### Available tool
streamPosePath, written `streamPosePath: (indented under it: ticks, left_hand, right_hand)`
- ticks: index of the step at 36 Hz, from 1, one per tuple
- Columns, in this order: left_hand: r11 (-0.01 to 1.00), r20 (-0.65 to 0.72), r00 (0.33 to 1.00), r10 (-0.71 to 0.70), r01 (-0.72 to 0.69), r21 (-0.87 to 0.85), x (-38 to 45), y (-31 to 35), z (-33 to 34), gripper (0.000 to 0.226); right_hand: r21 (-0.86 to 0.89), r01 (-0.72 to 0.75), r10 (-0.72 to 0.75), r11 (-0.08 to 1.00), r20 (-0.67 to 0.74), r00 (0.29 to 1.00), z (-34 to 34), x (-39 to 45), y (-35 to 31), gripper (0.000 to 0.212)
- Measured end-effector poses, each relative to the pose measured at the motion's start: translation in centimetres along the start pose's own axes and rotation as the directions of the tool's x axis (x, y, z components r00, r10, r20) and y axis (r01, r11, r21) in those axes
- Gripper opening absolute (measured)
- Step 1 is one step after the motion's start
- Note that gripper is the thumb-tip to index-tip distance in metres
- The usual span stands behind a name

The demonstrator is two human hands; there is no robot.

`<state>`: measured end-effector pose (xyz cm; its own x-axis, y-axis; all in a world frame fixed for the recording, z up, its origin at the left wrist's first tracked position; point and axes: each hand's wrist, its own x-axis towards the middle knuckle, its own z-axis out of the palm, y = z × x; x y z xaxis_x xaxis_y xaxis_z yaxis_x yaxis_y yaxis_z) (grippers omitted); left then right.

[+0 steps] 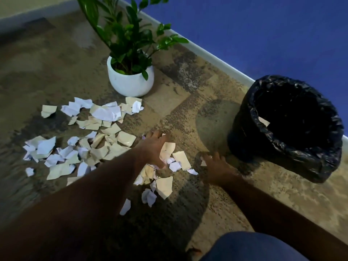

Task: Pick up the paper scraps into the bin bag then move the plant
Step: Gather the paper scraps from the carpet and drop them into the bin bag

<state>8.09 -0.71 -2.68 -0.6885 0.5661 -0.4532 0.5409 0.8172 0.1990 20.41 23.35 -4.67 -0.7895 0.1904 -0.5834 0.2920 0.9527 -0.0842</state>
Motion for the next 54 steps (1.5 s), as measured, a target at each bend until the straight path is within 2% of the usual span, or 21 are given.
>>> streamPosePath:
  ticks: [4, 12, 15, 20, 24, 28, 34, 37, 40, 43, 46, 48, 52, 54]
  left_hand:
    - [1.0, -0.039, 0.999, -0.026, 0.026, 0.004, 0.8, 0.1, 1.3, 0.139]
    - [0.997, -0.001, 1.0, -0.019, 0.019, -0.078, 2.4, -0.2, 2.6, 0.152]
    - [0.999, 0.015, 1.0, -0.005, 0.006, -0.048, 2.6, 0.2, 3.0, 0.151]
    - [0.999, -0.038, 0.999, 0.009, -0.007, 0.042, 2.3, 1.8, 3.8, 0.134]
    - [0.999, -0.073, 0.996, 0.042, -0.04, 0.026, 1.8, 2.5, 4.2, 0.11]
    - [0.995, -0.119, 0.99, 0.069, -0.078, -0.068, 1.7, 2.3, 4.3, 0.077]
    - [0.984, -0.136, 0.985, 0.102, -0.12, -0.132, 1.6, 1.7, 3.9, 0.071]
    - [0.978, -0.139, 0.984, 0.109, -0.131, -0.161, 1.5, 1.4, 3.4, 0.054]
    - [0.972, -0.157, 0.984, 0.089, -0.12, -0.203, 1.2, 1.3, 2.8, 0.032]
    - [0.966, -0.173, 0.983, 0.057, -0.098, -0.239, 1.0, 1.8, 2.1, 0.02]
    - [0.97, -0.222, 0.975, -0.011, -0.043, -0.238, 1.1, 2.2, 0.8, 0.016]
    - [0.955, -0.237, 0.971, -0.009, -0.062, -0.29, 1.2, 2.4, -0.5, 0.018]
    - [0.938, -0.24, 0.971, 0.006, -0.089, -0.334, 1.0, 2.7, -4.3, 0.008]
    - [0.931, -0.267, 0.964, 0.023, -0.118, -0.346, 0.7, 3.0, -6.2, 0.005]
  right_hand:
    - [0.068, 0.003, 0.004, 0.998, -0.109, 0.994, 1.2, 0.4, -0.6, 0.103]
    - [0.134, 0.076, -0.056, 0.988, -0.144, 0.988, 1.8, 1.9, -2.4, 0.1]
    - [0.143, 0.128, -0.107, 0.981, -0.149, 0.983, 1.5, 2.4, -2.6, 0.099]
    - [0.186, 0.232, -0.2, 0.955, -0.18, 0.963, 1.3, 2.8, -4.3, 0.089]
    - [0.275, 0.321, -0.257, 0.906, -0.245, 0.935, 1.8, 3.1, -6.9, 0.064]
    - [0.273, 0.287, -0.212, 0.918, -0.275, 0.938, 2.0, 3.1, -8.1, 0.056]
    - [0.262, 0.277, -0.191, 0.925, -0.31, 0.931, 2.0, 2.5, -9.5, 0.053]
    - [0.357, 0.292, -0.183, 0.887, -0.308, 0.934, 1.3, 2.3, -10.0, 0.04]
    - [0.466, 0.273, -0.16, 0.841, -0.268, 0.95, 0.3, 2.4, -10.6, 0.05]
    - [0.567, 0.232, -0.114, 0.791, -0.235, 0.965, -1.0, 2.5, -10.7, 0.029]
    - [0.608, 0.189, -0.081, 0.771, -0.2, 0.976, -2.6, 2.8, -10.4, 0.014]
    - [0.599, 0.203, -0.081, 0.775, -0.224, 0.971, -4.0, 2.7, -10.1, 0.009]
    - [0.557, 0.226, -0.091, 0.799, -0.26, 0.961, -7.8, 1.9, -9.6, 0.008]
    - [0.527, 0.239, -0.092, 0.816, -0.29, 0.953, -9.7, 1.4, -9.2, 0.016]
